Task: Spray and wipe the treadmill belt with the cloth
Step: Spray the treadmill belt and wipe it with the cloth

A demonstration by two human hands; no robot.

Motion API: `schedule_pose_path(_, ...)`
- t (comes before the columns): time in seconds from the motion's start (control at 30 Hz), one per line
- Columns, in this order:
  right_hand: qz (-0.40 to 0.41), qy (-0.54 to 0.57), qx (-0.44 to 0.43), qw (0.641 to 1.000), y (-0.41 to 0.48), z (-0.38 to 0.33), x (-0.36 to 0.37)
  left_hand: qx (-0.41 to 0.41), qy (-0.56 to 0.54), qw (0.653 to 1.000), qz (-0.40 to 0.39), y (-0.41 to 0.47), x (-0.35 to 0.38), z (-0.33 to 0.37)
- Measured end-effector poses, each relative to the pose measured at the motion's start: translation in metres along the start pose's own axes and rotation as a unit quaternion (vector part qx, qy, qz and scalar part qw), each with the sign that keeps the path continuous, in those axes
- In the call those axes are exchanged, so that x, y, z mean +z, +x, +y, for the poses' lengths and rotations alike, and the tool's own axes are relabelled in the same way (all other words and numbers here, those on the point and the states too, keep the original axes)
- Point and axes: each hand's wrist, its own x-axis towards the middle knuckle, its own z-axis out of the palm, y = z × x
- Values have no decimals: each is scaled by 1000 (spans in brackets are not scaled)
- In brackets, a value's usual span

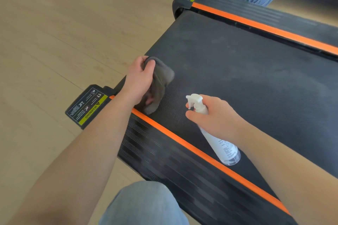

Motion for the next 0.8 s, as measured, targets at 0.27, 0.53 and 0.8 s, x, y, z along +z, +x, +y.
schedule_pose_path(0.27,-9,7,-3,1000,0,-1,1,-21,265,964,12,6,-18,-45)
schedule_pose_path(0.53,-11,-1,-4,1000,3,-4,6,160,552,817,43,-31,19,-43)
schedule_pose_path(0.8,-3,-16,-12,1000,2,-4,3,136,540,826,-93,-44,52,-52)
